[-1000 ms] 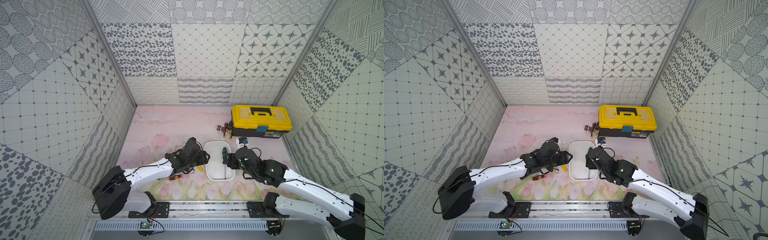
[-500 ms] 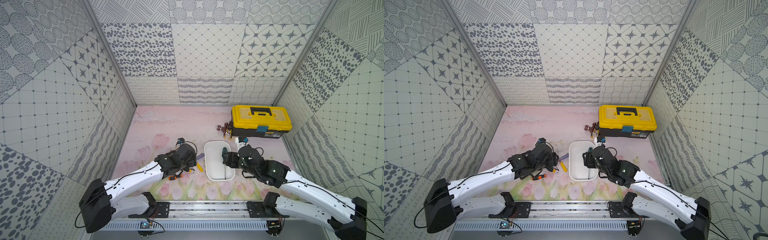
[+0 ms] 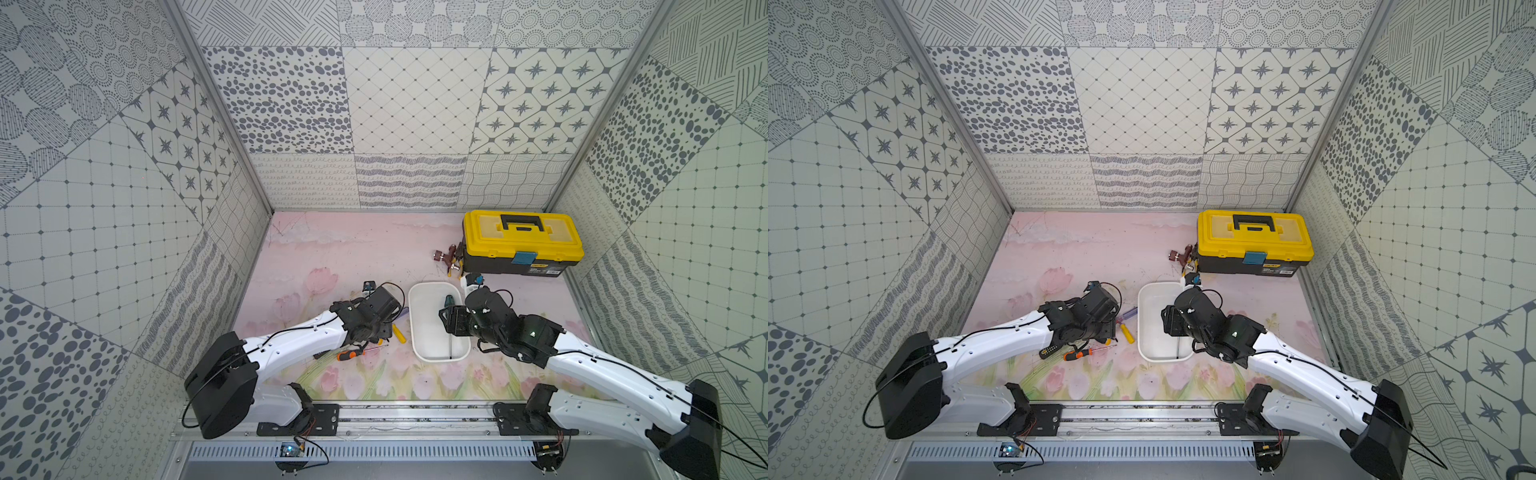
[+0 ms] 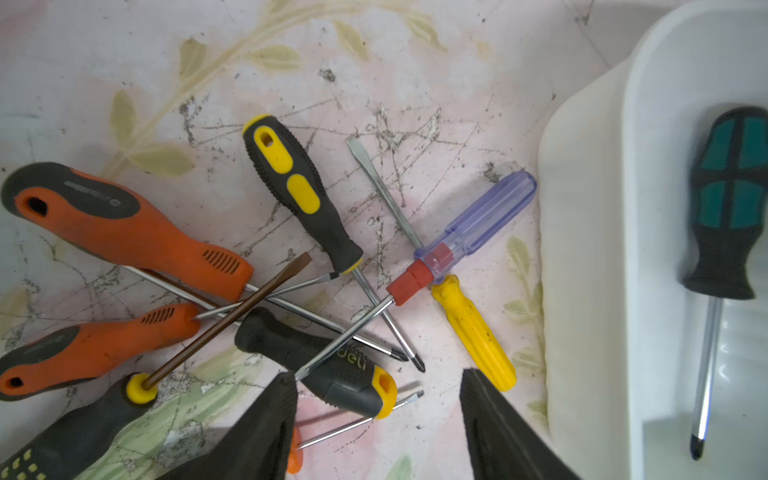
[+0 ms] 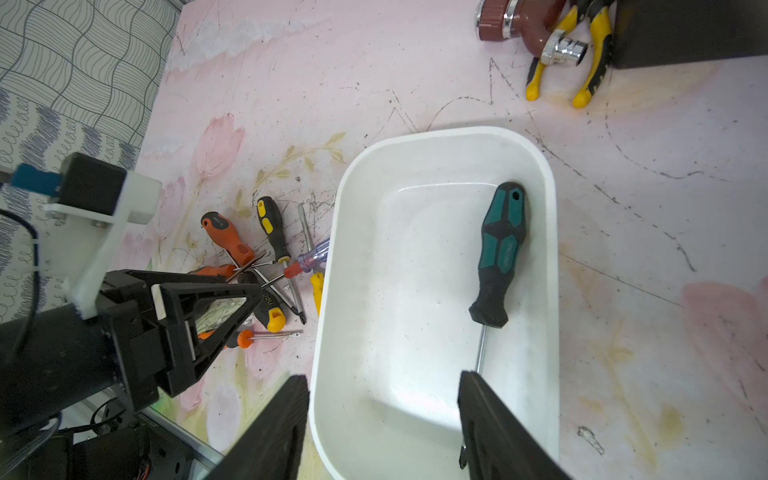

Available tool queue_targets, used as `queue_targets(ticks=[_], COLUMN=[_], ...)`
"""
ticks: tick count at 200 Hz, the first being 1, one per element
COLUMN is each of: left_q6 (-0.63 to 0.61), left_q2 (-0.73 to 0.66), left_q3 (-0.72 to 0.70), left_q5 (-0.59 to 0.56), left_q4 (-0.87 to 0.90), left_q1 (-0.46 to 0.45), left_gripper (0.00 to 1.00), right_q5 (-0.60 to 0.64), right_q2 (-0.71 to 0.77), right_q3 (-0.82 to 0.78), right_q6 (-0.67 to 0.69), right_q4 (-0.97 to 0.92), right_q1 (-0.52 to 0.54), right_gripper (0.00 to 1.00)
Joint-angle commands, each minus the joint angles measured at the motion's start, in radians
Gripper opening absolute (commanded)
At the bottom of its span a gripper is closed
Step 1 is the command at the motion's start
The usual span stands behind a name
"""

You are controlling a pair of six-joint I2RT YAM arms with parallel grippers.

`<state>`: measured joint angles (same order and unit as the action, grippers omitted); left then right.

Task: Put the screwdriver on the desktop into the storage box
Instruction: Pick up the screwdriver from the center of the board.

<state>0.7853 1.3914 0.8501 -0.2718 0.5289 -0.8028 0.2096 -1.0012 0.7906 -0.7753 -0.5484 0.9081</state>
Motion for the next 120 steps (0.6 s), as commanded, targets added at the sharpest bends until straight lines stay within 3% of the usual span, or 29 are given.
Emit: queue_targets(ticks=[1,35,120], left_q6=[-0.060,-0.064,-0.059], left_q2=[0.105,0.166,0.319], left_q3=[0.047,0.074,0.152], left_q5=[0.044,-0.046,-0.019], left_q4=[-0.062,-0.074,-0.145], left_q1=[0.000,0.002,0.017], left_gripper=[0.64,0.63,0.55], right_q5=[-0.013,-0.030,-0.056], right_q2=[0.017,0.001,-0.002], right_q3=[-0.006,-0.001,0.002], right_q6=[-0.009,-0.018,-0.026], right_q4=[0.048,0.057,0.056], right_q1=[-0.002,-0.003,-0.001], right_gripper=[0.61,0.56,0.50])
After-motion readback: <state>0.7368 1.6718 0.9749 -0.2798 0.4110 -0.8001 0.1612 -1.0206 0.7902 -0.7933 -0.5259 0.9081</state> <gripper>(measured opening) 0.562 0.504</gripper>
